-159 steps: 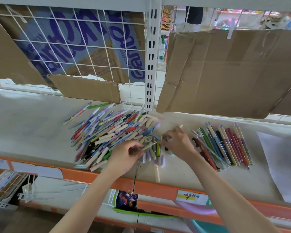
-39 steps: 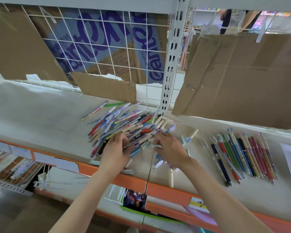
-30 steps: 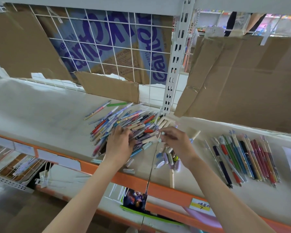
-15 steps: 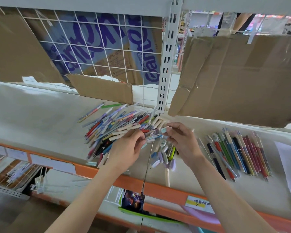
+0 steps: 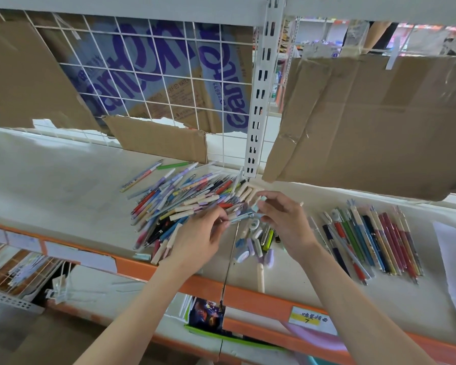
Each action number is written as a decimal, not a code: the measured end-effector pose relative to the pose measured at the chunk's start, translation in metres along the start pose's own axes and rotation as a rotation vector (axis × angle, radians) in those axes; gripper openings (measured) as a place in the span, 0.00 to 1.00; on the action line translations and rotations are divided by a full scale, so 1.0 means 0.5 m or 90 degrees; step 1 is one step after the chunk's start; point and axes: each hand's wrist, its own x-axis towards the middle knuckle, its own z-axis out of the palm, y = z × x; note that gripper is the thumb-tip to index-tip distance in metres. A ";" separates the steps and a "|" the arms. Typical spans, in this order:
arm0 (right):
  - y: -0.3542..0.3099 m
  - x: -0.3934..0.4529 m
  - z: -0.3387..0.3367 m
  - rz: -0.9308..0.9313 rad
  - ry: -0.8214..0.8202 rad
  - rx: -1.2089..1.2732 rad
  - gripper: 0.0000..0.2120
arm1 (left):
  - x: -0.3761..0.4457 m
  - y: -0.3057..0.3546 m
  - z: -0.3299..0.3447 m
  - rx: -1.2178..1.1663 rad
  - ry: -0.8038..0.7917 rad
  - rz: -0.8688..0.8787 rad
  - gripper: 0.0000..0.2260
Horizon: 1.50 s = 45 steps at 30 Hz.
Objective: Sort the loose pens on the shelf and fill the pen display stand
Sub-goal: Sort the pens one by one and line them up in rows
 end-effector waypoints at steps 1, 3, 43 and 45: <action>-0.001 0.000 0.001 0.006 0.001 0.015 0.07 | -0.001 0.000 0.002 -0.007 0.001 -0.006 0.04; -0.003 0.000 0.000 0.017 -0.004 0.032 0.07 | -0.002 -0.003 0.006 -0.023 0.005 -0.022 0.04; -0.028 -0.013 0.022 -0.016 0.003 0.039 0.08 | 0.047 0.029 0.027 -0.073 -0.081 -0.153 0.10; -0.048 -0.001 -0.013 -0.083 0.061 -0.198 0.10 | 0.048 -0.001 0.018 0.040 -0.022 -0.129 0.07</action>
